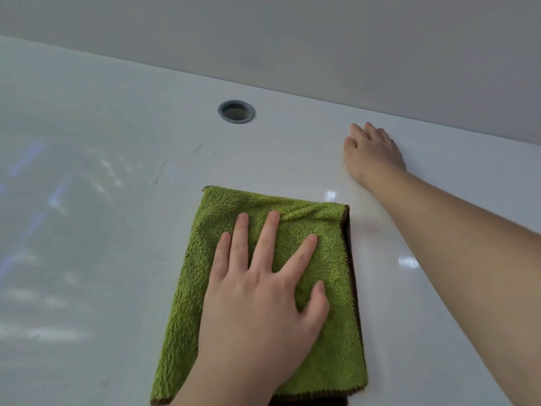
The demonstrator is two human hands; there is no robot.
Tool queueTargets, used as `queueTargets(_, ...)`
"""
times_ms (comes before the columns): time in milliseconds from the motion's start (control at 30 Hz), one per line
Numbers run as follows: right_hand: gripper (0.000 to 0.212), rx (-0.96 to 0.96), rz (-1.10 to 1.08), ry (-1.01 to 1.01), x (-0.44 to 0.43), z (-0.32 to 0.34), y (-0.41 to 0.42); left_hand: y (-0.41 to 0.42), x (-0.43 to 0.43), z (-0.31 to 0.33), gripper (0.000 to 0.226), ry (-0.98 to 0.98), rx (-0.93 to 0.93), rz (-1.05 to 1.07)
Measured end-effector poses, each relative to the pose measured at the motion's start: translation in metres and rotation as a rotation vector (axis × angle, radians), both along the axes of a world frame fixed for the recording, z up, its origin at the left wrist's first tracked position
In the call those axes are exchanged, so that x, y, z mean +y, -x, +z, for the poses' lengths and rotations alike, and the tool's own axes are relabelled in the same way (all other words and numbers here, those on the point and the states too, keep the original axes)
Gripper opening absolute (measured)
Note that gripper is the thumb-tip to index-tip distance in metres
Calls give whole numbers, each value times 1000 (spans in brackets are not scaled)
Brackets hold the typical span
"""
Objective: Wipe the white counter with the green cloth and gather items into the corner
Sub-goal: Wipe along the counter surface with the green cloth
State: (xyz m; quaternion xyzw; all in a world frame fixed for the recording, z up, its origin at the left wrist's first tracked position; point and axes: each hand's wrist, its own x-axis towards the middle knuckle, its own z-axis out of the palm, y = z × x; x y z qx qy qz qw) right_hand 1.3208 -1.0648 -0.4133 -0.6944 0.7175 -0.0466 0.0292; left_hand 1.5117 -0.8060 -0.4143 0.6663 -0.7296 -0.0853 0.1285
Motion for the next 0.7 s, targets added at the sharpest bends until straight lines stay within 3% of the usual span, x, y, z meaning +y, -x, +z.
queueTargets(333,51,6,-20,-38,-2,-1,-1,2,-41,3,63,-34,35,49)
queueTargets(700,38,117,-44,69,-27,10,-11,6,-172,-3,72,-26,14,98)
